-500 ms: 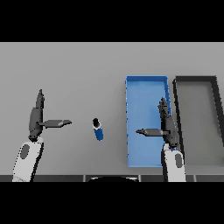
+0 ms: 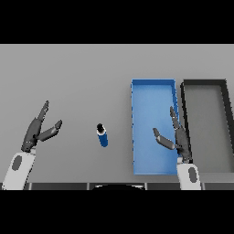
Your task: Pick up the blue pipe and place it into the blue bin.
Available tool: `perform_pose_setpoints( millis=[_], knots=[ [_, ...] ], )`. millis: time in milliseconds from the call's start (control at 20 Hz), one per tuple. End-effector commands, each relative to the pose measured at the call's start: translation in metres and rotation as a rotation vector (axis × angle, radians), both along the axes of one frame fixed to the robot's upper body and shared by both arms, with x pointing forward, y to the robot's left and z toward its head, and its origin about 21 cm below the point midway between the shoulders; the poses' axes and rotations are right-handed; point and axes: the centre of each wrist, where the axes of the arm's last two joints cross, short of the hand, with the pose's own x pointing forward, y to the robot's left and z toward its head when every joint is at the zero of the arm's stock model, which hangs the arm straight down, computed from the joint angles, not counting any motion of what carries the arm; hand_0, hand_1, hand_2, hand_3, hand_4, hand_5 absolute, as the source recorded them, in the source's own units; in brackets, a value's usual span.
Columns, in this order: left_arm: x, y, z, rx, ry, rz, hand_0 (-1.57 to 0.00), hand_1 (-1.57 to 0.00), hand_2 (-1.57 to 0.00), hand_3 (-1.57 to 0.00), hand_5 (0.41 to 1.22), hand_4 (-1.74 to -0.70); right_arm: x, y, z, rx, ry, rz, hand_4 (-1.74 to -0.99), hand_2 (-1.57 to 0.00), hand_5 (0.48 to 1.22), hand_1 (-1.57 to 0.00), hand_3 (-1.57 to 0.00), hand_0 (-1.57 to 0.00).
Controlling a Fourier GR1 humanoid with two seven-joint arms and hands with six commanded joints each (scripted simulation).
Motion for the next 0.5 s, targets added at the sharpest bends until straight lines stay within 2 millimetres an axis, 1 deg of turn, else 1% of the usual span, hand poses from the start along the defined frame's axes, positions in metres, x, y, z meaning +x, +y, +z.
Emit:
perform_pose_setpoints(
  millis=[0, 100, 200, 300, 350, 400, 450],
  knots=[
    [0.001, 0.000, -0.001, 0.007, 0.003, -0.015, 0.00, 0.00, 0.00, 0.00, 0.592, -0.96, -0.001, 0.001, 0.002, -0.011, 0.007, -0.003, -1.193, 0.00, 0.622, 0.00, 0.00, 0.00],
    [0.005, 0.004, 0.004, -0.006, 0.006, -0.043, 0.00, 0.00, 0.00, 0.00, 0.594, -0.96, -0.001, 0.003, 0.004, -0.009, 0.012, 0.000, -1.206, 0.00, 0.625, 0.00, 0.00, 0.00],
    [-0.001, 0.006, 0.003, -0.024, 0.006, -0.108, 0.00, 0.00, 0.00, 0.00, 0.594, -0.97, -0.004, 0.004, 0.006, -0.015, 0.010, 0.012, -1.197, 0.00, 0.621, 0.00, 0.00, 0.00],
    [-0.009, 0.005, 0.008, -0.016, 0.024, -0.189, 0.00, 0.00, 0.00, 0.00, 0.573, -0.99, -0.003, -0.004, 0.009, -0.037, -0.001, 0.010, -1.181, 0.00, 0.619, 0.00, 0.00, 0.00],
    [-0.013, 0.000, 0.009, -0.003, 0.052, -0.230, 0.00, 0.00, 0.00, 0.00, 0.561, -1.01, 0.002, -0.002, 0.009, -0.028, 0.009, 0.012, -1.180, 0.00, 0.617, 0.00, 0.00, 0.00],
    [-0.015, -0.004, 0.012, 0.000, 0.062, -0.267, 0.00, 0.00, 0.00, 0.00, 0.549, -1.03, 0.001, 0.000, 0.006, -0.027, 0.007, 0.016, -1.179, 0.00, 0.616, 0.00, 0.00, 0.00],
    [-0.021, -0.008, 0.009, 0.001, 0.083, -0.307, 0.00, 0.00, 0.00, 0.00, 0.535, -1.05, -0.001, 0.000, 0.007, -0.022, 0.005, 0.021, -1.176, 0.00, 0.615, 0.00, 0.00, 0.00]
  ],
)
